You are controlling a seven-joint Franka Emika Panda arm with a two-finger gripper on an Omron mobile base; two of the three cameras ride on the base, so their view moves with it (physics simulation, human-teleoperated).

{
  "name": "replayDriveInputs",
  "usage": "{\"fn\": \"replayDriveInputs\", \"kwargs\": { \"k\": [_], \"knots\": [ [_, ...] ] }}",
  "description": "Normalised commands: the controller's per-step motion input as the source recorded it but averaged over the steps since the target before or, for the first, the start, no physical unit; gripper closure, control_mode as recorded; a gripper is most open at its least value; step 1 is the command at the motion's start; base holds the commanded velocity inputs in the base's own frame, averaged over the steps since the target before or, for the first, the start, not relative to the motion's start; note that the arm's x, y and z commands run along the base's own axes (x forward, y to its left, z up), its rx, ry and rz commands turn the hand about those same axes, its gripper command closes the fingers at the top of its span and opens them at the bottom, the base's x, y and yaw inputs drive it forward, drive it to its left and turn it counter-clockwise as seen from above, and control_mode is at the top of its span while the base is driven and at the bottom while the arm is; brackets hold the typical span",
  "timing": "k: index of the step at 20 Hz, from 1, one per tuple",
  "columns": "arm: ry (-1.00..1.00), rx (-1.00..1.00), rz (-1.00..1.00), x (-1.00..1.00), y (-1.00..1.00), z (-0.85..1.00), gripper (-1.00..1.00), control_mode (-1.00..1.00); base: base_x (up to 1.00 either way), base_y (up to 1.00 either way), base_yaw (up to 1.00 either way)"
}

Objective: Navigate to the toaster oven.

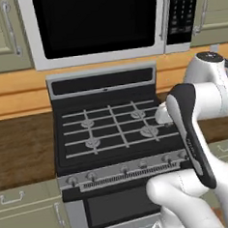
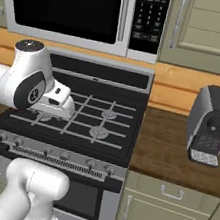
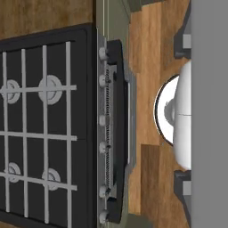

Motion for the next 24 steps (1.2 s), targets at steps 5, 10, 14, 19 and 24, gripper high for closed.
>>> {"fn": "replayDriveInputs", "kwargs": {
  "k": [5, 10, 14, 19, 24],
  "knots": [
    [0.0, 0.0, 0.0, 0.0, 0.0, 0.0, -1.0, 1.0, -0.63, -1.0, -0.07],
    [0.0, 0.0, 0.0, 0.0, 0.0, 0.0, -1.0, 1.0, -0.24, -0.66, -0.42],
    [0.0, 0.0, 0.0, 0.0, 0.0, 0.0, -1.0, 1.0, 0.0, 0.04, -1.0],
    [0.0, 0.0, 0.0, 0.0, 0.0, 0.0, -1.0, 1.0, 0.0, 0.04, -1.0],
    [0.0, 0.0, 0.0, 0.0, 0.0, 0.0, -1.0, 1.0, 0.01, 0.13, -0.99]
  ]
}}
